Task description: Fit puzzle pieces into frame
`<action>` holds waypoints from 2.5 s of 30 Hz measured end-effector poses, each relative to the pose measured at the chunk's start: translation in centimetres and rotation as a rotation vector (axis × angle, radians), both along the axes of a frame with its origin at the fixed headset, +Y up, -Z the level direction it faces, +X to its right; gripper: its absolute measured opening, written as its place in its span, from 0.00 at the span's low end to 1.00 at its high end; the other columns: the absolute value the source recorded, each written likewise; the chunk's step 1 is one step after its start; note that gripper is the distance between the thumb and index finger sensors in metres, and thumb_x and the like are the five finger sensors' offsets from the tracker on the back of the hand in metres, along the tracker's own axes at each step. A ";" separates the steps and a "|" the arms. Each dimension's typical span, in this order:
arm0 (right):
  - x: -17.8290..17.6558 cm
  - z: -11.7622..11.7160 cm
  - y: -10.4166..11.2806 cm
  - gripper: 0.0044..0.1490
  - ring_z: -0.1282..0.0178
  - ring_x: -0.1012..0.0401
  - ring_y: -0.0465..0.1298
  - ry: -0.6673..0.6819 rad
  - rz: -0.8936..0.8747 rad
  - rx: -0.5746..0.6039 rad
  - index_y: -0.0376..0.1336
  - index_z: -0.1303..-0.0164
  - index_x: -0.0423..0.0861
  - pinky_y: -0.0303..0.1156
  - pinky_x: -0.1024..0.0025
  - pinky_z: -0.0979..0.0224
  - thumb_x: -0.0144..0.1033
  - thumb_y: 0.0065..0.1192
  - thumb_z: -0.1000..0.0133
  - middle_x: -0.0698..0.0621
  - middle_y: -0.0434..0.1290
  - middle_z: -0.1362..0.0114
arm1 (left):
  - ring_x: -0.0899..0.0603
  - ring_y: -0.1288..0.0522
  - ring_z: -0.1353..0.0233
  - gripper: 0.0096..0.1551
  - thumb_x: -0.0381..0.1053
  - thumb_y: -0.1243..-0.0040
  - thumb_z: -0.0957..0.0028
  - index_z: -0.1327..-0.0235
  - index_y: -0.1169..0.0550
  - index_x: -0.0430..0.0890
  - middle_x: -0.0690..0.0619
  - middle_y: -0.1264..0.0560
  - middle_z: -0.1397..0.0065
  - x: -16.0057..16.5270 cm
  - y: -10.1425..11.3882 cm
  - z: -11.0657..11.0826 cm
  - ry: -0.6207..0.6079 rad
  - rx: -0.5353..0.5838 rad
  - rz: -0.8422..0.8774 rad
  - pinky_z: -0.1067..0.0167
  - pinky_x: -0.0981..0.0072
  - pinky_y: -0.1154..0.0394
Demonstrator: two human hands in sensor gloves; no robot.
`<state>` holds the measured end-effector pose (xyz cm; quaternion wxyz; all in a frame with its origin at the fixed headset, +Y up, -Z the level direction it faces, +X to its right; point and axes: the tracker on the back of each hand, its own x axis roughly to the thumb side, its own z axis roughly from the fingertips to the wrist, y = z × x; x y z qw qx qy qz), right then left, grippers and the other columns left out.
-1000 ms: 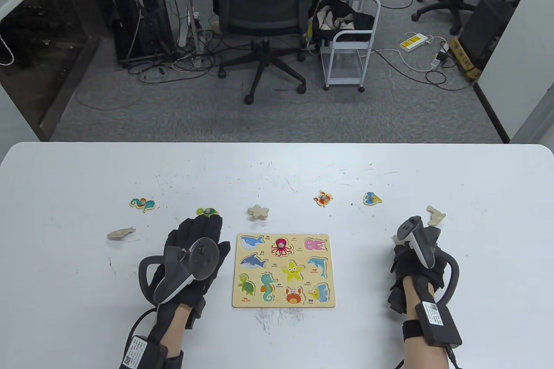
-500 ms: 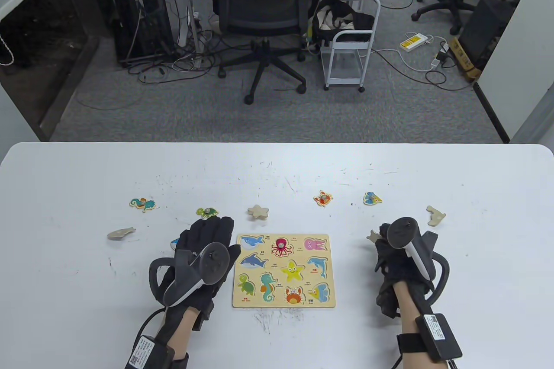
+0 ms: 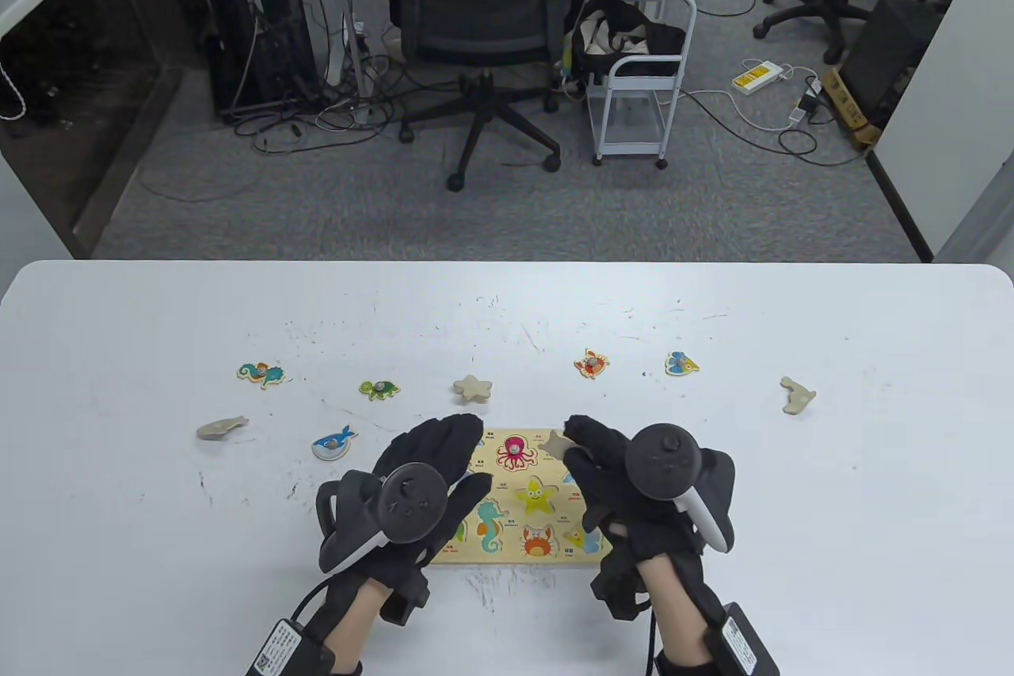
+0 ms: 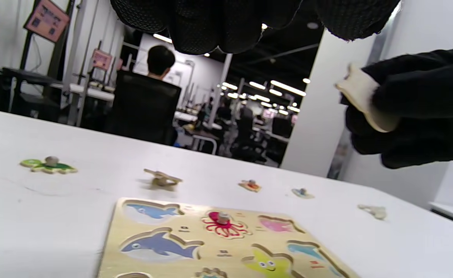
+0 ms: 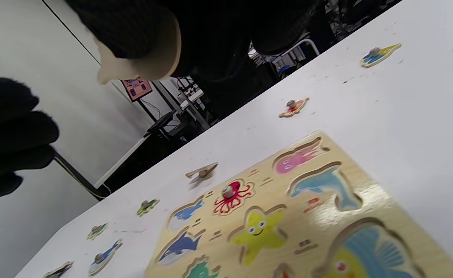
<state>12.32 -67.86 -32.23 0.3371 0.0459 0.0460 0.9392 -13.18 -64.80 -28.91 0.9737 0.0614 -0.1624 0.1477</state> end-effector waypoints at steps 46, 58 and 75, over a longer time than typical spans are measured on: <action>-2.7 1.7 0.5 0.32 0.36 0.54 0.80 0.182 -0.170 0.064 0.67 0.35 0.55 0.71 0.52 0.30 0.52 0.65 0.49 0.54 0.79 0.35 | 0.49 0.17 0.32 0.31 0.62 0.48 0.41 0.25 0.29 0.54 0.56 0.19 0.28 -1.7 -4.1 -2.8 -0.088 -0.330 0.544 0.30 0.56 0.23; -5.9 5.4 2.4 0.33 0.33 0.60 0.77 0.071 0.264 0.503 0.64 0.36 0.64 0.68 0.55 0.24 0.51 0.72 0.53 0.62 0.75 0.33 | 0.51 0.16 0.33 0.29 0.62 0.48 0.40 0.26 0.28 0.55 0.58 0.18 0.30 -2.3 -5.4 -3.6 -0.117 -0.452 0.705 0.31 0.57 0.22; -7.6 6.1 1.6 0.32 0.35 0.61 0.77 -0.028 0.541 0.650 0.65 0.39 0.66 0.68 0.56 0.24 0.52 0.73 0.55 0.64 0.76 0.35 | 0.49 0.17 0.32 0.31 0.63 0.47 0.40 0.25 0.29 0.53 0.56 0.18 0.29 -1.4 -5.9 -3.5 -0.206 -0.560 0.752 0.31 0.55 0.22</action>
